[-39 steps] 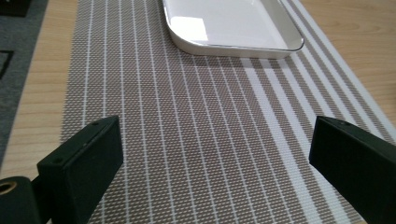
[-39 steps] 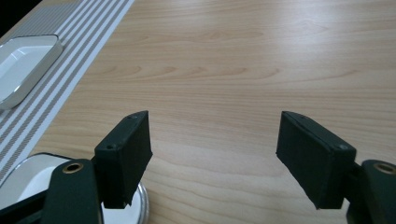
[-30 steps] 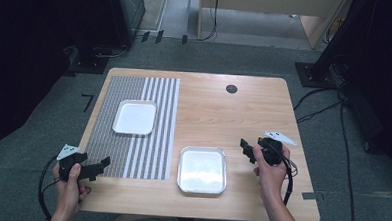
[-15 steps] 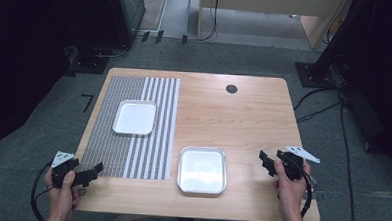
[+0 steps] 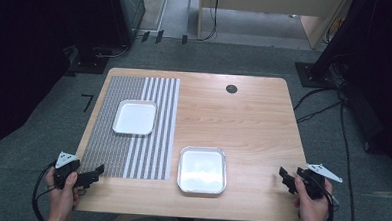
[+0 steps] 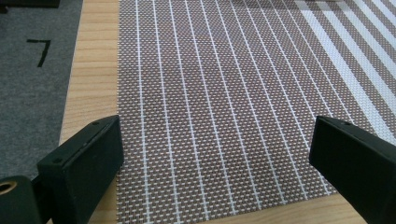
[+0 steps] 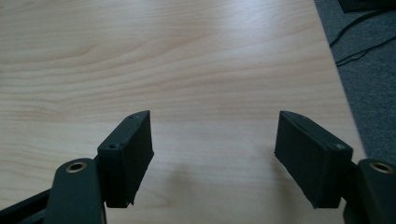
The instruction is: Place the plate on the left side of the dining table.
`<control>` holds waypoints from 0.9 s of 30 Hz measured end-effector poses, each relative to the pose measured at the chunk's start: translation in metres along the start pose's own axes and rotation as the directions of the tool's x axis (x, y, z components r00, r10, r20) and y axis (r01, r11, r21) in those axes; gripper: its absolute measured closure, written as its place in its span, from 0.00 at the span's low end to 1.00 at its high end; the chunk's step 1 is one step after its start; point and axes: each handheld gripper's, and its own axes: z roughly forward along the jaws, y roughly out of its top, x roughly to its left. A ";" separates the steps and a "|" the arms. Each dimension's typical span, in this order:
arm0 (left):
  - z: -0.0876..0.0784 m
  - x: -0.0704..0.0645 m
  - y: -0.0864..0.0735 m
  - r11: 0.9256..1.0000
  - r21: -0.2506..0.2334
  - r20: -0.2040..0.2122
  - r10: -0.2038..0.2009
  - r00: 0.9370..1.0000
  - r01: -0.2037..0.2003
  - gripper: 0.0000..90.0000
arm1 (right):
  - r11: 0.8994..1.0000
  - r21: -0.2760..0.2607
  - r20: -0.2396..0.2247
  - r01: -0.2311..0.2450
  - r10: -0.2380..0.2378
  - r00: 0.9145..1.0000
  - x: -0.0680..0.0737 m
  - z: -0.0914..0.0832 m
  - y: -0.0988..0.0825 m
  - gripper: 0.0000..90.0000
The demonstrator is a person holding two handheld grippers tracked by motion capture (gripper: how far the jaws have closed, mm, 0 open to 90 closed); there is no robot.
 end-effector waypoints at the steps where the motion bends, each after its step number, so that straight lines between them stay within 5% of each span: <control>1: 0.000 0.000 0.000 1.000 -0.001 -0.002 0.003 1.000 -0.003 0.03 | 1.000 0.002 0.005 0.001 -0.001 1.000 -0.002 -0.002 -0.002 0.31; 9: 0.003 -0.010 -0.003 0.997 0.013 -0.051 0.075 0.996 -0.074 0.03 | 0.999 0.026 0.046 0.041 -0.042 0.998 -0.011 -0.009 -0.015 0.31; 12: 0.005 -0.015 -0.004 0.994 0.024 -0.087 0.105 0.991 -0.103 0.03 | 0.995 0.015 0.077 0.103 -0.104 0.992 -0.005 -0.007 -0.020 0.27; 17: 0.005 -0.015 -0.004 0.995 0.024 -0.091 0.098 0.991 -0.097 0.03 | 0.989 0.028 0.101 0.144 -0.147 0.984 0.000 -0.005 -0.021 0.24; 27: 0.005 -0.015 -0.004 0.995 0.024 -0.092 0.098 0.991 -0.096 0.03 | 0.987 0.045 0.086 0.154 -0.158 0.984 0.001 -0.003 -0.021 0.16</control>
